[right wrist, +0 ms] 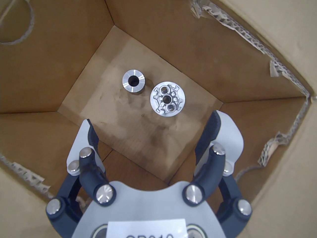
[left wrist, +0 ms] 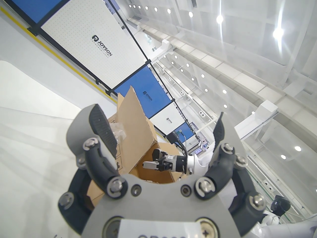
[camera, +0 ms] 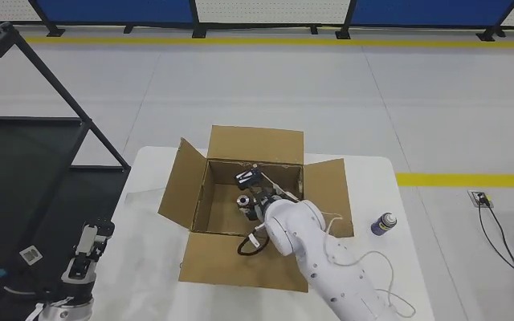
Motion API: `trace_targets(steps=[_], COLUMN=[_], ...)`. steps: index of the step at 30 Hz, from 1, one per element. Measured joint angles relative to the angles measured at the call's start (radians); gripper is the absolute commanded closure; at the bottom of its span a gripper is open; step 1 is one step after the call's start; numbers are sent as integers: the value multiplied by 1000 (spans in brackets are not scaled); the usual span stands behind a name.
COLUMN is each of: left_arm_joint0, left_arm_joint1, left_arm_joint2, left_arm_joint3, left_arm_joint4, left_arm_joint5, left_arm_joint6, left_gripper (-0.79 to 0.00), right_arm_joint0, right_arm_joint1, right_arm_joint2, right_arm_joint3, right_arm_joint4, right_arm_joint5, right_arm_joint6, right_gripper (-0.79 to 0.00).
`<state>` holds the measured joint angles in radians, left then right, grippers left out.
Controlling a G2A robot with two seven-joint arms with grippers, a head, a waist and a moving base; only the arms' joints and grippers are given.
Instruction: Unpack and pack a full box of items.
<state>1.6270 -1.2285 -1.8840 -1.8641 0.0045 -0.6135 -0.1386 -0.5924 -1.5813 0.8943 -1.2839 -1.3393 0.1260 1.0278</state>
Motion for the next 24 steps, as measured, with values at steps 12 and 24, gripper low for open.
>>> trace_targets(steps=[12, 24], left_arm_joint0=[0, 0], left_arm_joint1=[0, 0], left_arm_joint2=[0, 0], left_arm_joint3=[0, 0], left_arm_joint4=[0, 0], left_arm_joint5=[0, 0], left_arm_joint6=[0, 0], left_gripper=[-785, -785], right_arm_joint0=[198, 277], right_arm_joint1=[-72, -134], right_arm_joint2=[-69, -103], right_arm_joint3=[417, 630], right_arm_joint4=[77, 158], right_arm_joint5=[-20, -44], right_arm_joint6=[-46, -121], right_gripper=[-785, -308])
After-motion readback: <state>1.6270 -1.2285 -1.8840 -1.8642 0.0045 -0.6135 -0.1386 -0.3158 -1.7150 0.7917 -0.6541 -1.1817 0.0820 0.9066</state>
